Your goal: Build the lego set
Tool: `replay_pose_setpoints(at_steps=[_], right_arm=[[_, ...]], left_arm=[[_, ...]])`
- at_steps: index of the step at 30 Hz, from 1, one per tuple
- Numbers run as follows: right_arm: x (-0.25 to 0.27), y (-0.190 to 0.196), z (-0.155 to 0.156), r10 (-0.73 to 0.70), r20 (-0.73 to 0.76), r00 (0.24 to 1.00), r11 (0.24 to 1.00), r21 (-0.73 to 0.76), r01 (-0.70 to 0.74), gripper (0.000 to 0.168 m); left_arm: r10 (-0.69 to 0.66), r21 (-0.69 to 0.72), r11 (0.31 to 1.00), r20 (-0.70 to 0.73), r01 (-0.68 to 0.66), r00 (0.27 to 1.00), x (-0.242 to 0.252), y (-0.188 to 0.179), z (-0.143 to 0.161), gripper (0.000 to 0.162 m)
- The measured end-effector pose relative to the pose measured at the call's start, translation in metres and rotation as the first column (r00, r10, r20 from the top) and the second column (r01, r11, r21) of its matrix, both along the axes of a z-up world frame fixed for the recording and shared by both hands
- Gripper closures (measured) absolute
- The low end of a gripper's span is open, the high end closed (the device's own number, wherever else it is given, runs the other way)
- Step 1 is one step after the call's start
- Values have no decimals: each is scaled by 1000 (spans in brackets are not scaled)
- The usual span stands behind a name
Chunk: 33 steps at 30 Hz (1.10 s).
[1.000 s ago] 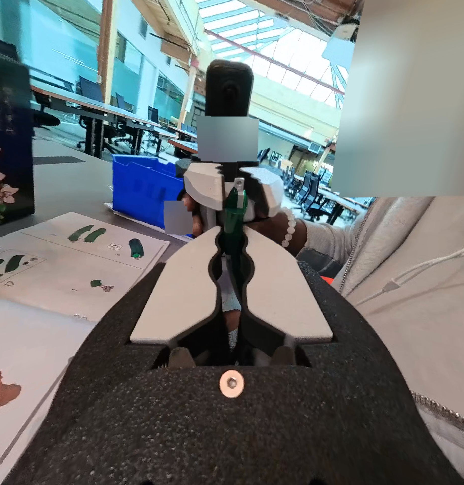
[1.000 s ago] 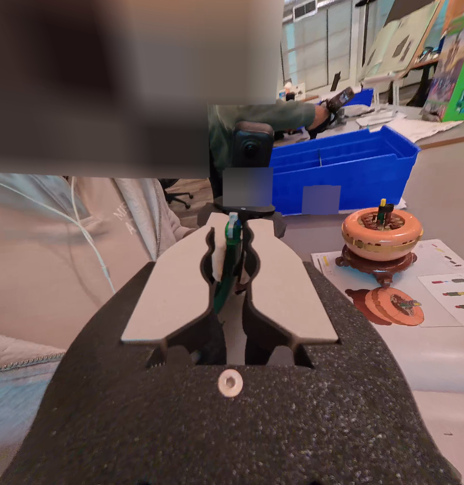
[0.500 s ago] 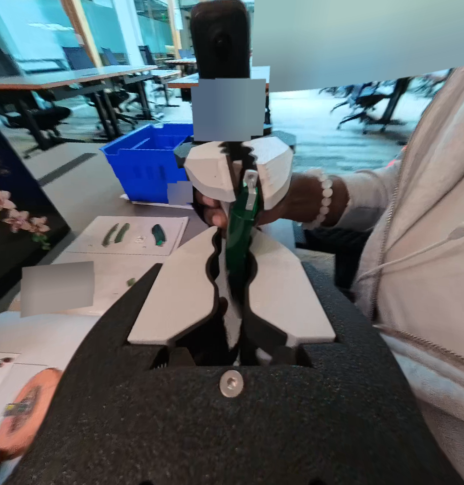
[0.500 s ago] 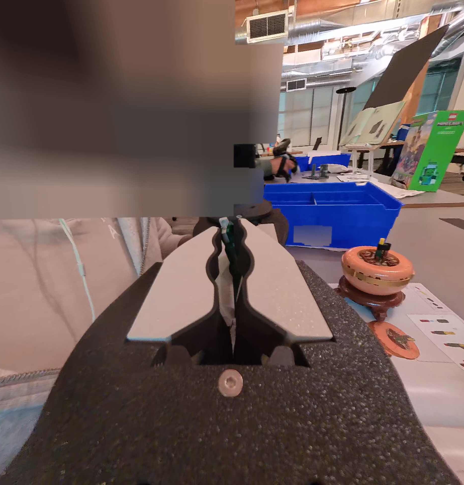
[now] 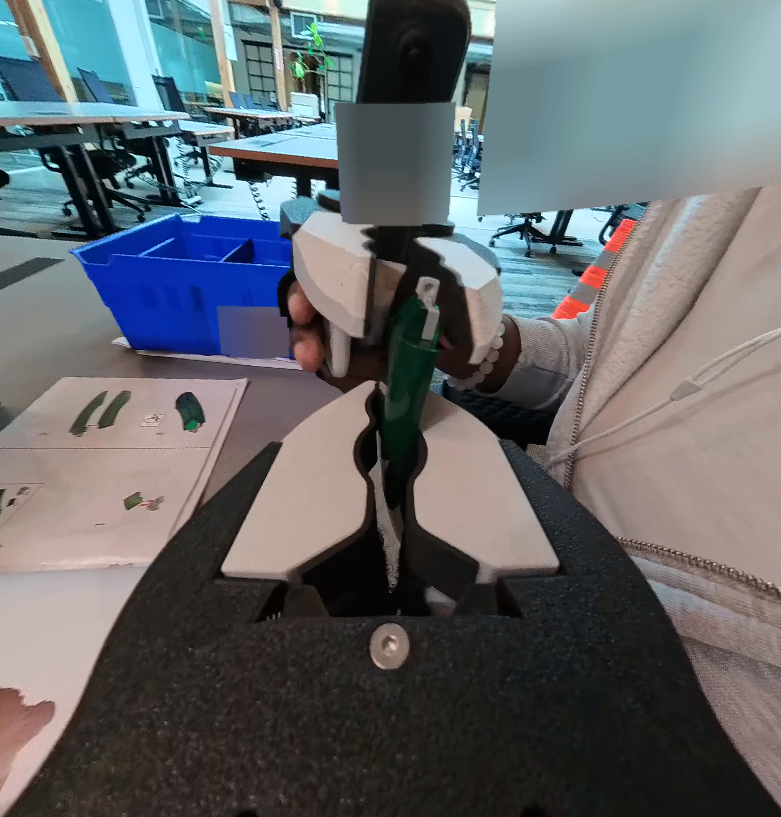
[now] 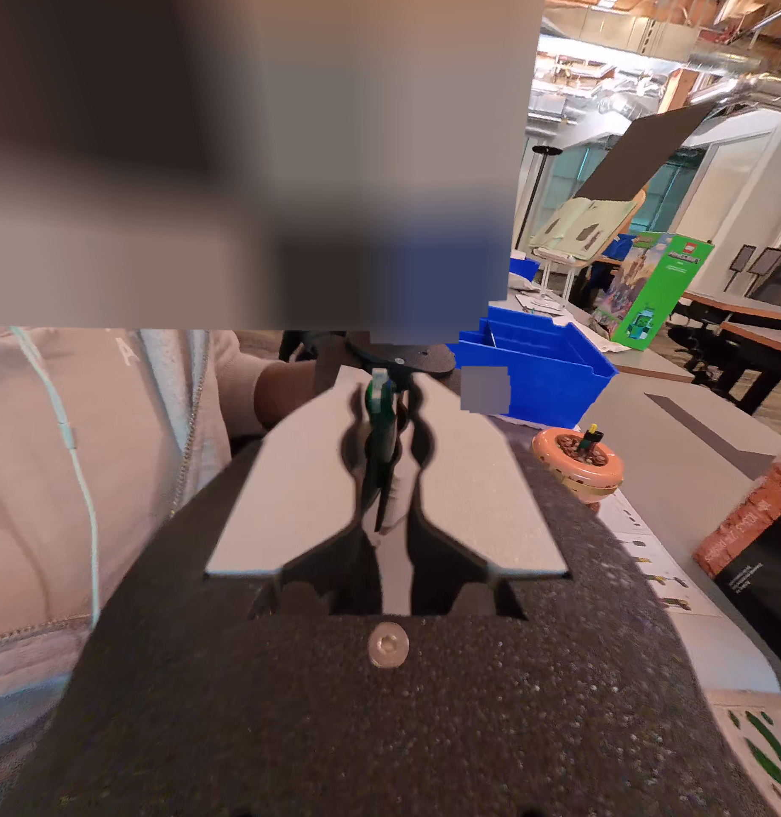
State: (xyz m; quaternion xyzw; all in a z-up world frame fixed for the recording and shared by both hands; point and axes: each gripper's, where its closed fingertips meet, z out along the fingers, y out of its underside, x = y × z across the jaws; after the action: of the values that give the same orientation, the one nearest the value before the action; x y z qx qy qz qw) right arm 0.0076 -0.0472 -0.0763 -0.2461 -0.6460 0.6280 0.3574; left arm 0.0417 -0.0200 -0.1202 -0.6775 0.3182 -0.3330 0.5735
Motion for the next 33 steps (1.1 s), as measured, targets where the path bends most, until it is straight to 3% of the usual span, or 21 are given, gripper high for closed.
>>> replay_pose_setpoints(at_steps=[3, 6, 11, 14, 17, 19, 20, 21, 23, 27, 28, 33], right_arm=[[0, 1, -2, -31, 7, 999, 999, 38, 31, 157], [1, 3, 4, -33, -2, 999, 996, -81, 32, 158], [4, 32, 10, -72, -28, 997, 895, -443, 53, 158], [12, 47, 16, -142, -95, 985, 835, -545, 68, 158], [22, 44, 25, -255, -195, 947, 892, -425, 152, 158], [26, 37, 27, -358, -253, 899, 930, -186, 318, 158], [29, 35, 27, -419, -308, 854, 900, -16, 436, 158], [34, 36, 29, -472, -366, 802, 822, 145, 550, 158], [49, 41, 31, -520, -479, 707, 588, 400, 703, 158], [70, 59, 9, -562, -540, 626, 231, 624, 746, 158], [71, 63, 0, -581, -526, 622, 216, 637, 740, 158], [49, 87, -33, -739, -247, 626, 494, 432, 754, 158]], left_arm=[[6, -7, 1000, -6, -6, 1000, 1, 0, -1, 155], [-1, -2, 1000, 16, 1, 1000, 3, -3, 2, 154], [33, -61, 997, -97, -39, 995, 4, -1, -22, 102], [107, -61, 992, -1, -106, 994, 0, 3, -17, 91], [208, -34, 978, 130, -206, 969, -12, 8, -4, 93], [289, -12, 957, 166, -291, 943, -24, 10, -1, 93], [328, 6, 943, 163, -334, 930, -31, 10, -1, 96], [361, 30, 928, 167, -370, 918, -36, 8, 0, 99], [407, 66, 903, 186, -425, 894, -48, -1, 3, 112], [483, 108, 855, 194, -508, 854, -76, -18, 1, 154], [488, 116, 849, 205, -516, 849, -82, -22, 2, 158], [469, 124, 852, 254, -509, 846, -95, -23, 9, 162]])
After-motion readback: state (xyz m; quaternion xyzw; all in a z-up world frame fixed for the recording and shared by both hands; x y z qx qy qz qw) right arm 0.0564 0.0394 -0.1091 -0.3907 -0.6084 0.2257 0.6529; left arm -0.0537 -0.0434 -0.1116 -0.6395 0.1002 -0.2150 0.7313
